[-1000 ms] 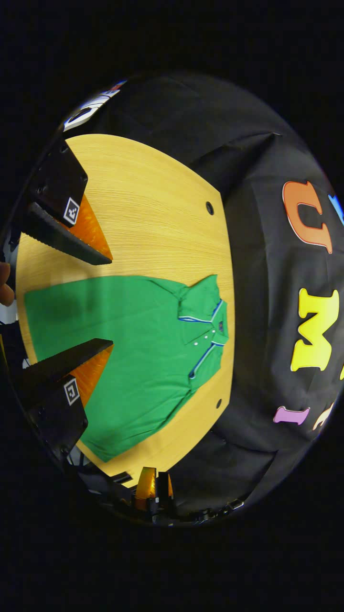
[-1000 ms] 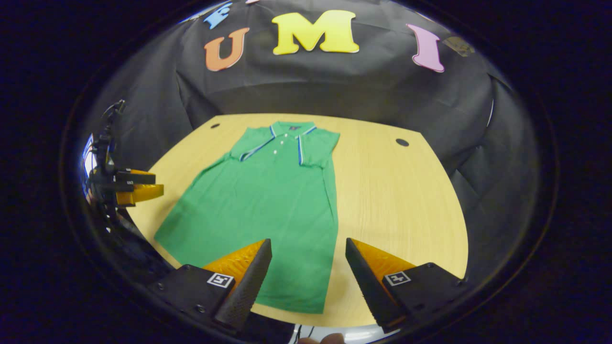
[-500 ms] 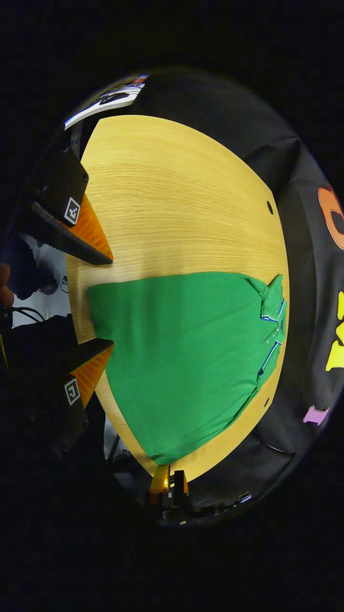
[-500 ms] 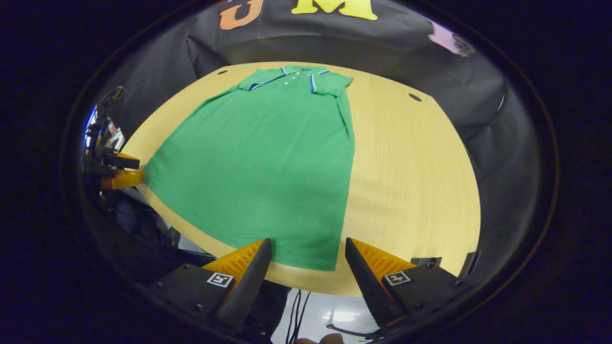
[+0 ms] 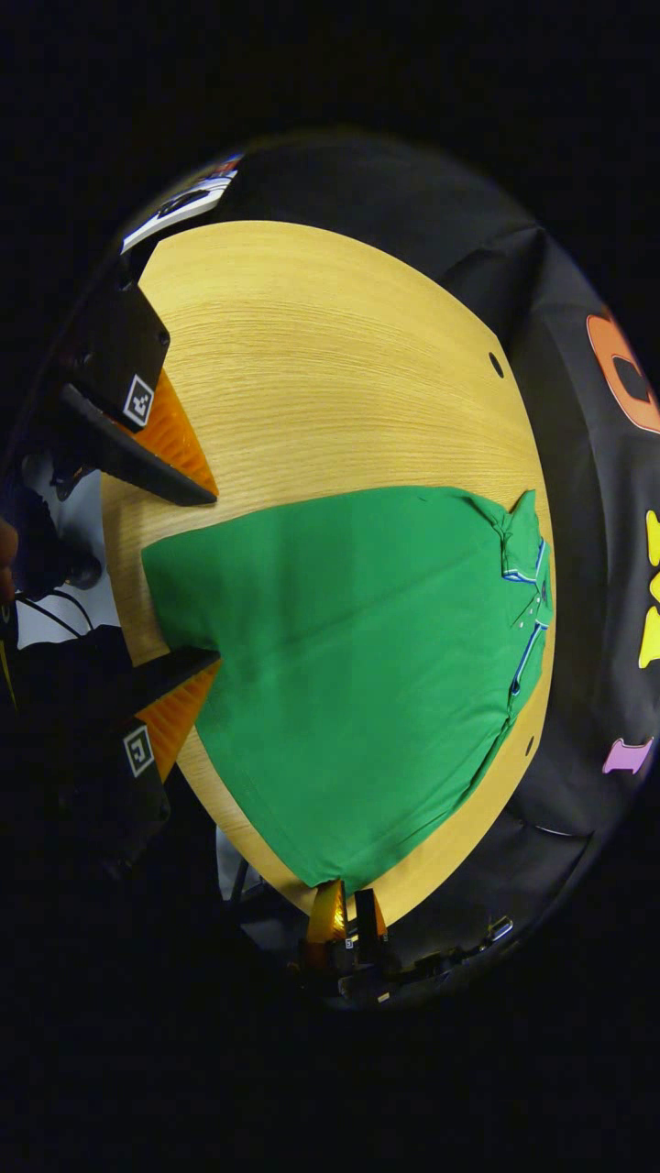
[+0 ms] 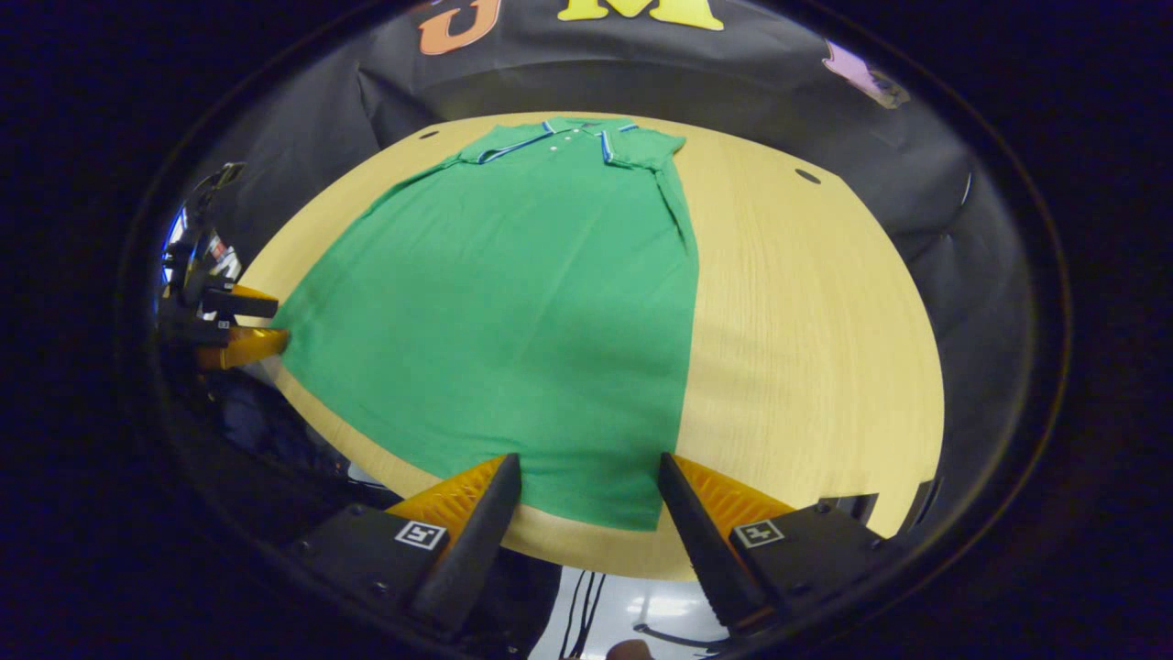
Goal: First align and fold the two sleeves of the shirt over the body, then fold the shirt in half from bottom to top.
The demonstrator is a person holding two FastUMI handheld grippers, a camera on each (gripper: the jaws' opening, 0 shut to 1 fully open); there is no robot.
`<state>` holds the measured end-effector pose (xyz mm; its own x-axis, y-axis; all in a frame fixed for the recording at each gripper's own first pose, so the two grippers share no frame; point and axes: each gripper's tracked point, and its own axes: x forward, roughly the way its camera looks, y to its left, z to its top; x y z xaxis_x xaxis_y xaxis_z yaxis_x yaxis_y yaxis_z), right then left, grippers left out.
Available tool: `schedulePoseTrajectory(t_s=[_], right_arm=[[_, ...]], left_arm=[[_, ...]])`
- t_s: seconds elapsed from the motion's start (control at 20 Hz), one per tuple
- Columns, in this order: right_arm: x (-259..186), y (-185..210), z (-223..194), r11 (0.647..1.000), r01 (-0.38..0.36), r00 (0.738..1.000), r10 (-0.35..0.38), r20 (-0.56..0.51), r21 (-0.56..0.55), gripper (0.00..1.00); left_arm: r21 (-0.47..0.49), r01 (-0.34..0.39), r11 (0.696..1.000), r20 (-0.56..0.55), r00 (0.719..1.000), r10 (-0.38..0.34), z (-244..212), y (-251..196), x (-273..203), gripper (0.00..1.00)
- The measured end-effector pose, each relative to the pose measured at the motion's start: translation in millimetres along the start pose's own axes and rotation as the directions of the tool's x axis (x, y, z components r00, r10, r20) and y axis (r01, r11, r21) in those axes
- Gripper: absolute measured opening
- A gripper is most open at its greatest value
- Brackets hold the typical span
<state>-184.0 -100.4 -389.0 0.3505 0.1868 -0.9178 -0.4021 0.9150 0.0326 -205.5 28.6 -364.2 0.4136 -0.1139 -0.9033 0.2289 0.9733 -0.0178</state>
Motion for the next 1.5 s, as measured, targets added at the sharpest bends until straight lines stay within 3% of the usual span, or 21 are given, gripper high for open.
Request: schedulePoseTrajectory(t_s=[0.1,0.2,0.25,0.3,0.35,0.4,0.45,0.5,0.55,0.75,1.25,1.5], right_arm=[[0.8,0.2,2.3,1.0,-0.013,1.0,0.012,-0.004,-0.02,0.96],[1.3,0.6,4.1,0.999,-0.023,1.0,0.023,0.005,-0.025,0.65],[2.7,0.8,5.1,1.0,-0.026,1.0,0.026,0.014,-0.008,0.48],[3.5,4.9,6.3,0.999,-0.041,0.999,0.041,0.012,0.009,0.32],[3.8,4.2,7.0,0.999,-0.044,0.999,0.044,0.005,0.015,0.21],[4.0,4.9,8.5,0.999,-0.048,0.999,0.048,-0.009,0.017,0.09],[2.7,5.8,10.2,0.998,-0.059,0.998,0.06,-0.02,0.032,0.09],[-0.2,6.7,14.5,0.995,-0.075,0.997,0.076,-0.021,0.072,0.08],[-3.7,11.8,21.3,0.988,-0.098,0.995,0.099,-0.006,0.116,0.0],[-16.3,11.6,55.4,0.975,-0.14,0.989,0.132,0.061,0.173,0.02],[-34.8,-20.2,150.7,0.973,-0.156,0.973,0.121,0.198,0.171,0.02],[-42.6,-38.7,218.5,0.967,-0.176,0.952,0.12,0.282,0.184,0.02]], left_arm=[[0.01,0.012,1.0,-0.007,1.0,-0.012,-0.5,-5.8,-0.9,0.98],[0.04,0.03,0.999,0.0,1.0,-0.03,1.9,-12.6,1.0,0.87],[0.06,0.043,0.997,0.004,0.999,-0.043,1.3,-17.3,0.6,0.78],[0.078,0.059,0.995,0.004,0.998,-0.059,2.5,-22.5,-0.1,0.54],[0.09,0.07,0.994,0.014,0.997,-0.071,4.9,-25.2,1.7,0.45],[0.093,0.068,0.993,0.026,0.997,-0.07,9.1,-26.5,2.6,0.28],[0.085,0.075,0.994,0.029,0.997,-0.077,10.6,-25.9,3.5,0.11],[0.058,0.093,0.994,0.024,0.995,-0.095,11.4,-26.2,3.4,0.05],[0.017,0.121,0.993,0.023,0.992,-0.121,11.9,-28.5,1.2,0.04],[-0.062,0.16,0.985,0.066,0.986,-0.156,37.0,-23.9,-11.5,0.03],[-0.047,0.152,0.987,0.212,0.967,-0.139,146.1,5.6,-23.2,0.03],[-0.056,0.156,0.986,0.305,0.943,-0.132,210.6,18.5,-28.8,0.03]])
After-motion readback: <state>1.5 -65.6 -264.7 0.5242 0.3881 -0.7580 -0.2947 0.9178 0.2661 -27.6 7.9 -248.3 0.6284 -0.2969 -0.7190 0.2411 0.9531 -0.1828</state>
